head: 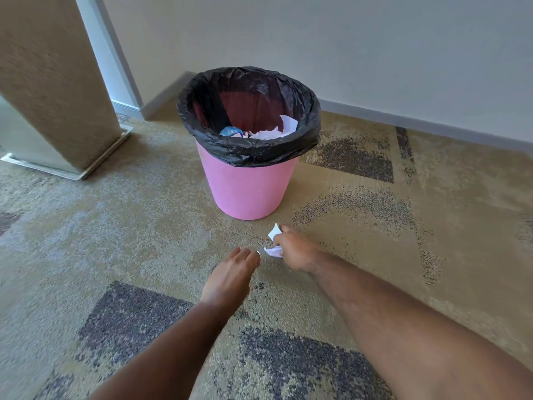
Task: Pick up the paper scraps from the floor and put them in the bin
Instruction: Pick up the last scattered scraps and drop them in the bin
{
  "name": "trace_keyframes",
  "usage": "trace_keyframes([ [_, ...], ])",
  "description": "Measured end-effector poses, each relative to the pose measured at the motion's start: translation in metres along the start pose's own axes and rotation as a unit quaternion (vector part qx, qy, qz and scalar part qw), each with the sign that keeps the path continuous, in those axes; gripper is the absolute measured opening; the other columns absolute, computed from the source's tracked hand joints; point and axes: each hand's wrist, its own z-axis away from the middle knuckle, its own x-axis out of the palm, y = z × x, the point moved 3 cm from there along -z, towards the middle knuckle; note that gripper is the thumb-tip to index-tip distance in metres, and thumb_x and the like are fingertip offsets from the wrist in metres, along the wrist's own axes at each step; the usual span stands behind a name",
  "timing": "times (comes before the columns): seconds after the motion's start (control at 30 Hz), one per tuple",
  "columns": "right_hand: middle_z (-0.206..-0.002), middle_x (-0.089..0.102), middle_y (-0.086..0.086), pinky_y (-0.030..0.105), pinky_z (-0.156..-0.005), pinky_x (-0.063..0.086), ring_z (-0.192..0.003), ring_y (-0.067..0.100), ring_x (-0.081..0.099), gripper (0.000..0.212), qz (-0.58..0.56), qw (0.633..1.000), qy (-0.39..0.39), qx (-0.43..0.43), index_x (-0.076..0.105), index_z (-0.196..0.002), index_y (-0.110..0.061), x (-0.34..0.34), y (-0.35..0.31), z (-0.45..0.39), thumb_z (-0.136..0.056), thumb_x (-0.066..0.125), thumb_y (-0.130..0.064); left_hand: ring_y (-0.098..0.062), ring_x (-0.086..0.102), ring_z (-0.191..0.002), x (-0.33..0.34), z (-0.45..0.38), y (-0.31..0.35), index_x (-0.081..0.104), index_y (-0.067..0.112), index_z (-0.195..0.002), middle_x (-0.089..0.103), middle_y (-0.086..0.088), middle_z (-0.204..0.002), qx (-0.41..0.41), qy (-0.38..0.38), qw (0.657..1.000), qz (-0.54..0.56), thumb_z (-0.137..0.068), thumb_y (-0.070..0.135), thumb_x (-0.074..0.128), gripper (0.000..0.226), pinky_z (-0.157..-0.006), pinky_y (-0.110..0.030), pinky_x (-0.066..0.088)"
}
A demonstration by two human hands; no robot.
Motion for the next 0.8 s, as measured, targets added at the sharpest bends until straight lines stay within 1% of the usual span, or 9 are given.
trace_keyframes([
  [0.1,-0.099,0.046,0.004,0.036,-0.066,0.044,-0.083,0.02,0.051,0.007,0.02,1.0,0.011,0.012,0.061,-0.095,-0.011,0.007,-0.001,0.004,-0.091,0.056,-0.008,-0.021,0.058,-0.082,-0.003,-0.001,-0.002,0.064,0.014,-0.095,0.065,-0.001,-0.088,0.003,0.008,1.0,0.007,-0.065,-0.02,0.061,0.046,-0.061,-0.03,0.045],
  [0.23,-0.093,0.046,-0.001,0.032,-0.059,0.03,-0.082,0.019,0.049,0.015,0.026,0.998,0.058,0.008,0.054,-0.096,-0.017,0.015,-0.006,0.015,-0.096,0.039,-0.014,-0.023,0.056,-0.084,-0.005,-0.005,-0.003,0.062,0.012,-0.099,0.065,-0.003,-0.091,0.021,0.029,0.999,-0.002,-0.071,-0.019,0.054,0.042,-0.063,-0.039,0.052],
  [0.33,-0.102,0.054,0.006,0.033,-0.065,0.037,-0.088,0.025,0.057,0.017,0.026,0.997,0.067,0.034,0.061,-0.101,-0.01,0.012,-0.008,0.023,-0.09,0.053,0.0,-0.022,0.057,-0.085,-0.008,-0.005,0.002,0.061,0.014,-0.098,0.064,-0.001,-0.092,0.041,0.033,0.999,-0.011,-0.068,-0.018,0.06,0.043,-0.06,-0.036,0.052],
  [0.43,-0.102,0.056,0.01,0.033,-0.066,0.042,-0.09,0.027,0.058,0.014,0.013,0.998,0.041,0.042,0.062,-0.099,-0.006,0.01,-0.005,0.032,-0.086,0.063,-0.001,-0.022,0.056,-0.084,-0.012,-0.005,0.005,0.061,0.014,-0.096,0.063,0.001,-0.09,0.06,0.043,0.997,-0.001,-0.062,-0.019,0.065,0.048,-0.06,-0.035,0.05],
  [0.53,-0.091,0.054,0.004,0.03,-0.057,0.038,-0.081,0.023,0.056,0.011,-0.014,0.998,0.052,0.035,0.062,-0.095,-0.009,0.008,-0.001,0.044,-0.085,0.064,-0.003,-0.022,0.054,-0.086,-0.02,-0.009,0.009,0.059,0.016,-0.1,0.063,0.0,-0.093,0.074,0.068,0.995,0.007,-0.067,-0.019,0.062,0.048,-0.061,-0.039,0.053],
  [0.6,-0.089,0.049,-0.002,0.022,-0.051,0.028,-0.076,0.017,0.052,0.014,-0.037,0.994,0.099,0.035,0.064,-0.099,-0.011,-0.002,-0.004,0.048,-0.087,0.065,-0.003,-0.022,0.054,-0.087,-0.032,-0.013,0.015,0.06,0.015,-0.102,0.063,-0.001,-0.096,0.086,0.099,0.991,0.024,-0.073,-0.016,0.056,0.043,-0.059,-0.042,0.053],
  [0.67,-0.093,0.056,-0.001,0.012,-0.054,0.024,-0.076,0.011,0.051,0.014,-0.052,0.98,0.189,0.032,0.066,-0.105,-0.012,-0.026,-0.01,0.049,-0.092,0.063,-0.005,-0.023,0.053,-0.084,-0.05,-0.02,0.025,0.061,0.013,-0.101,0.064,-0.003,-0.095,0.108,0.138,0.984,0.039,-0.077,-0.016,0.055,0.038,-0.058,-0.042,0.052],
  [0.73,-0.097,0.061,0.001,0.011,-0.057,0.034,-0.077,0.01,0.055,0.012,-0.07,0.953,0.295,0.024,0.066,-0.104,-0.014,-0.061,-0.017,0.048,-0.093,0.064,-0.01,-0.023,0.052,-0.083,-0.075,-0.032,0.039,0.063,0.011,-0.101,0.063,-0.004,-0.093,0.131,0.193,0.971,0.052,-0.083,-0.014,0.059,0.031,-0.06,-0.04,0.05],
  [0.8,-0.096,0.06,0.0,0.018,-0.062,0.044,-0.078,0.01,0.056,0.012,-0.116,0.909,0.4,0.025,0.066,-0.105,-0.016,-0.098,-0.024,0.049,-0.094,0.064,-0.013,-0.024,0.052,-0.084,-0.108,-0.044,0.056,0.065,0.01,-0.098,0.064,-0.004,-0.094,0.14,0.266,0.951,0.068,-0.089,-0.006,0.06,0.019,-0.064,-0.036,0.048],
])
